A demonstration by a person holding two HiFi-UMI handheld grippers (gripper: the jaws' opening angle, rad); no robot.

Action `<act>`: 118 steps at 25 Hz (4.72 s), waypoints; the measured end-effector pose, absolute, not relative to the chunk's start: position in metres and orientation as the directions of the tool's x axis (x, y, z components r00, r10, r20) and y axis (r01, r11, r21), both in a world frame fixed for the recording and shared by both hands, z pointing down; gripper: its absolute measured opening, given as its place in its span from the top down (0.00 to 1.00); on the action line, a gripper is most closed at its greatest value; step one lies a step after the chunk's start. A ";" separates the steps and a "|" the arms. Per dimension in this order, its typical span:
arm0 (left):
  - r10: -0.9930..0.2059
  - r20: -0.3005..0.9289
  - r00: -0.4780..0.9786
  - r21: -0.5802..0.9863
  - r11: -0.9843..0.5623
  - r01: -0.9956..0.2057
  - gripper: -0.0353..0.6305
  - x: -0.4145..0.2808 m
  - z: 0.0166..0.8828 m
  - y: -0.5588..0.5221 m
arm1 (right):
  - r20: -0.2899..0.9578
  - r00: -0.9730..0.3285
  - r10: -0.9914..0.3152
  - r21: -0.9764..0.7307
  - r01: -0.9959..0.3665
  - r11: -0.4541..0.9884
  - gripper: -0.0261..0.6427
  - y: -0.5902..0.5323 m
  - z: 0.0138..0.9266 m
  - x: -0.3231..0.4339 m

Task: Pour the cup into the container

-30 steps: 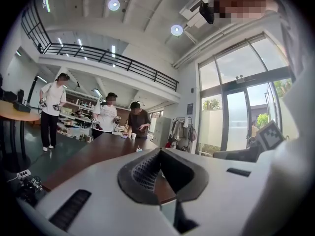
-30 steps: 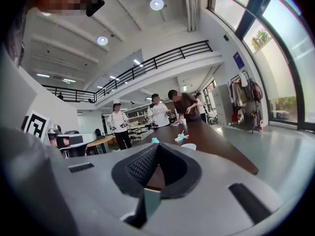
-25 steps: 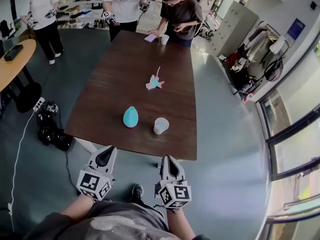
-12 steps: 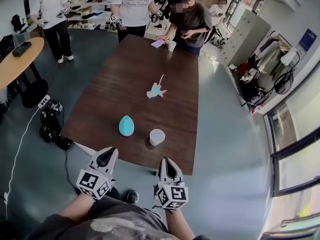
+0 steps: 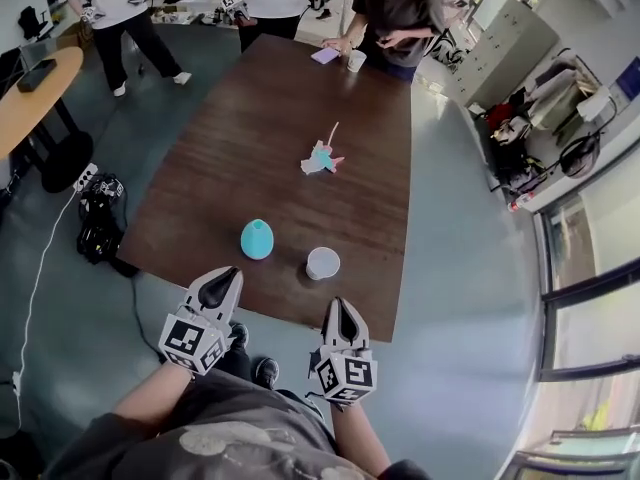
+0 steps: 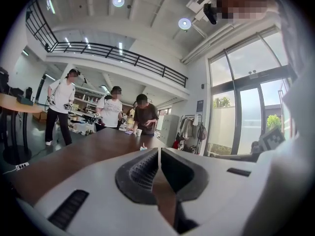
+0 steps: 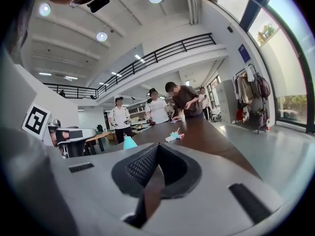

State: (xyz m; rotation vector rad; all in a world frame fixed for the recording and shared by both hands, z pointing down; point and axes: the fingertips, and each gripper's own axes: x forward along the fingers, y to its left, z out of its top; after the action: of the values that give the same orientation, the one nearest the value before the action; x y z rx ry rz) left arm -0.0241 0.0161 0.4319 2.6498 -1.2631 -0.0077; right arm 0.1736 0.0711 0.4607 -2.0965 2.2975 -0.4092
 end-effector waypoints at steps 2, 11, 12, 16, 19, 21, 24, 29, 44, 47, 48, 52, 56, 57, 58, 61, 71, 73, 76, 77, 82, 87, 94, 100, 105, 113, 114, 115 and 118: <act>-0.783 0.083 0.616 0.154 -0.601 -0.784 0.93 -0.027 0.435 0.005 | 0.189 -0.090 -0.978 -0.181 -0.982 0.055 0.98 0.066 0.466 0.173; -0.720 0.145 0.678 0.141 -0.664 -0.735 0.77 -0.016 0.469 -0.031 | 0.255 -0.030 -0.966 -0.153 -0.988 -0.010 0.98 0.046 0.493 0.170; -0.709 0.157 0.688 0.139 -0.674 -0.726 0.73 -0.015 0.475 -0.034 | 0.266 -0.026 -0.964 -0.152 -0.988 -0.015 0.98 0.044 0.497 0.170; -0.652 0.219 0.726 0.114 -0.722 -0.682 0.53 -0.006 0.501 -0.046 | 0.304 -0.002 -0.953 -0.141 -0.989 -0.043 0.98 0.038 0.509 0.172; -0.616 0.255 0.746 0.077 -0.756 -0.650 0.45 0.003 0.517 -0.058 | 0.325 0.021 -0.945 -0.095 -0.994 -0.055 0.98 0.032 0.518 0.176; -0.607 0.255 0.753 0.060 -0.767 -0.639 0.45 0.006 0.521 -0.066 | 0.336 0.031 -0.941 -0.059 -0.997 -0.053 0.98 0.028 0.523 0.175; -0.601 0.247 0.760 0.077 -0.770 -0.634 0.42 0.007 0.525 -0.077 | 0.350 0.053 -0.935 -0.061 -0.995 -0.079 0.98 0.027 0.529 0.178; -0.556 0.279 0.783 0.075 -0.800 -0.595 0.36 0.011 0.543 -0.086 | 0.360 0.108 -0.927 -0.076 -0.986 -0.145 0.98 0.027 0.537 0.182; -0.497 0.266 0.826 0.055 -0.848 -0.528 0.33 0.039 0.567 -0.105 | 0.405 0.140 -0.903 -0.072 -0.980 -0.184 0.98 0.021 0.556 0.183; -0.485 0.261 0.835 0.021 -0.861 -0.507 0.33 0.046 0.567 -0.106 | 0.413 0.133 -0.901 -0.082 -0.980 -0.182 0.98 0.020 0.559 0.186; -0.483 0.258 0.837 0.017 -0.863 -0.504 0.33 0.048 0.566 -0.107 | 0.416 0.129 -0.900 -0.084 -0.980 -0.180 0.98 0.019 0.560 0.186; -0.481 0.255 0.839 0.032 -0.863 -0.504 0.33 0.049 0.566 -0.108 | 0.426 0.119 -0.897 -0.089 -0.981 -0.173 0.98 0.015 0.563 0.190; -0.472 0.256 0.843 0.037 -0.867 -0.497 0.34 0.050 0.566 -0.108 | 0.433 0.095 -0.896 -0.089 -0.985 -0.147 0.98 0.012 0.567 0.190; -0.472 0.255 0.844 0.040 -0.867 -0.497 0.34 0.050 0.567 -0.108 | 0.434 0.083 -0.897 -0.087 -0.987 -0.134 0.98 0.011 0.568 0.188; -0.471 0.254 0.845 0.043 -0.867 -0.496 0.34 0.050 0.567 -0.108 | 0.435 0.068 -0.898 -0.087 -0.989 -0.117 0.98 0.010 0.569 0.186; -0.468 0.256 0.846 0.047 -0.868 -0.494 0.34 0.051 0.567 -0.109 | 0.447 0.005 -0.894 -0.102 -0.993 -0.057 0.84 0.008 0.575 0.179; -0.475 0.267 0.838 0.038 -0.864 -0.502 0.34 0.052 0.568 -0.109 | 0.474 -0.047 -0.879 -0.075 -0.997 0.013 0.50 -0.013 0.592 0.163; -0.479 0.270 0.835 0.035 -0.862 -0.506 0.34 0.052 0.568 -0.109 | 0.472 -0.045 -0.881 -0.070 -0.997 0.014 0.49 -0.021 0.593 0.162; -0.486 0.275 0.830 0.035 -0.857 -0.513 0.34 0.052 0.568 -0.108 | 0.473 -0.048 -0.880 -0.063 -0.998 0.020 0.48 -0.030 0.594 0.161; -0.487 0.276 0.829 0.036 -0.856 -0.515 0.34 0.052 0.568 -0.108 | 0.476 -0.048 -0.878 -0.064 -0.998 0.020 0.47 -0.032 0.594 0.161; -0.496 0.273 0.824 0.043 -0.850 -0.526 0.34 0.052 0.567 -0.109 | 0.485 -0.033 -0.874 -0.074 -0.997 -0.003 0.47 -0.036 0.594 0.164; -0.502 0.276 0.819 0.042 -0.846 -0.532 0.34 0.052 0.569 -0.110 | 0.470 -0.032 -0.882 -0.061 -0.998 0.003 0.47 -0.045 0.592 0.166; -0.513 0.281 0.811 0.036 -0.839 -0.543 0.34 0.053 0.570 -0.112 | 0.456 -0.030 -0.889 -0.045 -0.999 0.011 0.48 -0.055 0.592 0.167; -0.515 0.290 0.806 0.051 -0.833 -0.551 0.34 0.053 0.571 -0.107 | 0.467 -0.047 -0.883 -0.050 -0.998 0.027 0.49 -0.050 0.593 0.166; -0.527 0.288 0.800 0.050 -0.826 -0.562 0.34 0.053 0.571 -0.111 | 0.476 -0.071 -0.876 -0.057 -0.997 0.050 0.50 -0.055 0.593 0.168; -0.530 0.282 0.800 0.054 -0.824 -0.565 0.34 0.056 0.570 -0.112 | 0.448 -0.117 -0.886 -0.043 -0.993 0.109 0.51 -0.062 0.567 0.164; -0.531 0.280 0.800 0.055 -0.823 -0.565 0.34 0.056 0.570 -0.112 | 0.446 -0.129 -0.886 -0.044 -0.992 0.122 0.51 -0.064 0.563 0.162; -0.531 0.279 0.800 0.056 -0.823 -0.565 0.34 0.056 0.571 -0.112 | 0.444 -0.142 -0.885 -0.050 -0.990 0.134 0.51 -0.065 0.559 0.160; -0.530 0.279 0.801 0.061 -0.822 -0.566 0.34 0.056 0.571 -0.111 | 0.441 -0.180 -0.879 -0.076 -0.984 0.164 0.51 -0.069 0.549 0.154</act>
State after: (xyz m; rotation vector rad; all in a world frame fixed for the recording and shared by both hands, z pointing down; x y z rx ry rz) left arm 0.0556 -0.1110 0.5711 2.8458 -0.8706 0.3787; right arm 0.1536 -0.0692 0.5486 -2.1667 2.6030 -0.6081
